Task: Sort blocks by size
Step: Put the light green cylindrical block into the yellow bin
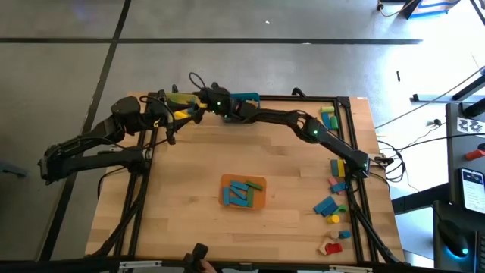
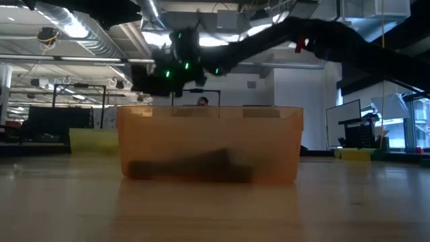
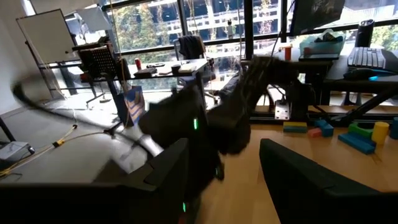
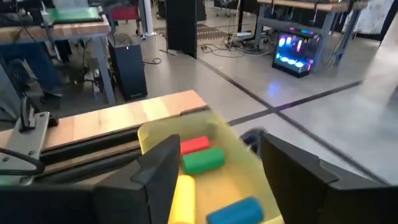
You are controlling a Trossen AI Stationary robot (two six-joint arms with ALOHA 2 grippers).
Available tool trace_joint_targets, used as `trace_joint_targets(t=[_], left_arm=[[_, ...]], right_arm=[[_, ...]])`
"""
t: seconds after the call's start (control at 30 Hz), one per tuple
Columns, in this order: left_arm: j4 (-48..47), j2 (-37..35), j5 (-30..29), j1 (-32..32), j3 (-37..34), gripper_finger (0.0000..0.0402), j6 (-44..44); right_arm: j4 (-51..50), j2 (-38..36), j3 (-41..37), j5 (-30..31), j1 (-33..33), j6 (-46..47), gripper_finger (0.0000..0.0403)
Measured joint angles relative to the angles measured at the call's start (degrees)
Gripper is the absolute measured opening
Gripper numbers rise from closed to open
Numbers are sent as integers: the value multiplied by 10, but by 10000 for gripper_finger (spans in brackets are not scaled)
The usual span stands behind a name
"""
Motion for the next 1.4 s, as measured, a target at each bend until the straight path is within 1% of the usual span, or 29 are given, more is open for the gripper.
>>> trace_joint_targets(t=[0.2,0.3,0.4,0.7,0.83,0.97,1.1,1.2,1.3,1.4], left_arm=[[-3,0,0,0,0,182,0],[-3,0,0,0,0,182,0],[-6,0,0,0,0,182,0],[-8,0,0,0,0,182,-1],[0,0,0,0,0,182,-7],[7,0,2,-1,0,182,-18],[7,0,4,-1,0,182,-19],[7,0,4,-1,0,182,-20],[7,0,4,-1,0,182,-23],[7,0,4,-1,0,182,-28]], right_arm=[[-53,-78,0,-2,-4,-31,206],[-100,-117,0,13,-7,-52,200],[-151,-162,0,16,-9,-71,198],[-416,-295,0,17,-8,-102,198],[-540,-347,1,17,-7,-77,198],[-666,-382,1,17,-7,-40,198],[-786,-403,1,17,-7,17,198],[-872,-404,0,26,-7,52,198],[-934,-404,-11,65,-7,83,198],[-984,-403,-33,138,-8,112,198]])
